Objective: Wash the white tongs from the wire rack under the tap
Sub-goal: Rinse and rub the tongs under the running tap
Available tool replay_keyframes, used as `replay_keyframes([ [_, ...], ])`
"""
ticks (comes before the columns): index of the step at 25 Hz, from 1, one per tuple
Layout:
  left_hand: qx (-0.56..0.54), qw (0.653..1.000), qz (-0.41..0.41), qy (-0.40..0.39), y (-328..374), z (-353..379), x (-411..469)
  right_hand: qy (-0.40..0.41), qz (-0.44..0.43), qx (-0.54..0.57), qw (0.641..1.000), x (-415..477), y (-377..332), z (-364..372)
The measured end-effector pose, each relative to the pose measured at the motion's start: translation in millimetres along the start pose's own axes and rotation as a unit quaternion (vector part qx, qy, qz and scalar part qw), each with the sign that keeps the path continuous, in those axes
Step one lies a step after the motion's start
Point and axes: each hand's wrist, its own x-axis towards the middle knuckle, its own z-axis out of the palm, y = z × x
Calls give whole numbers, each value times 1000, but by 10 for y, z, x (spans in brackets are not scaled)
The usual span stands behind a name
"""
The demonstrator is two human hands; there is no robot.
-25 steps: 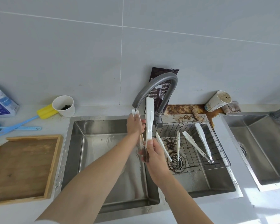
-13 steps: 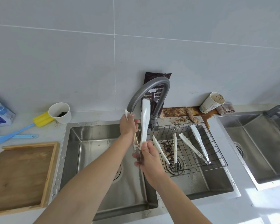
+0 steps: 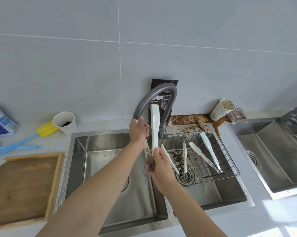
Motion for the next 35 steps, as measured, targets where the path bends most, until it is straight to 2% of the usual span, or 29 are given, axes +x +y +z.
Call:
replay_keyframes([
  [3, 76, 996, 34, -22, -169, 107, -205, 19, -21, 11, 1000, 55, -134, 30],
  [6, 7, 999, -10, -41, -187, 41, -207, 6, -12, 13, 1000, -15, -41, -13],
  [10, -37, 999, -19, 9, -20, -98, -35, -6, 9, 26, 1000, -13, 66, 24],
  [14, 35, 999, 23, -27, -120, -91, -246, -1, -16, 34, 999, 125, -82, 94],
  [16, 8, 999, 9, -51, -134, -108, -258, -8, -14, 46, 999, 113, -55, 94],
  [21, -49, 998, -28, 3, 119, -145, -76, -17, -4, 39, 999, -2, 65, 57],
  [25, -18, 999, 17, -20, 7, -15, -247, -5, -18, 63, 998, 58, -89, 49],
  [28, -19, 1000, 1, -21, -48, -10, -280, -6, -9, 56, 998, 12, -26, -1],
  [31, -51, 998, -20, 12, 82, -95, -130, -8, 8, 54, 998, -61, 111, -32],
  [35, -28, 999, 22, -5, 67, -38, -183, -6, -13, 63, 998, -16, -60, 38],
])
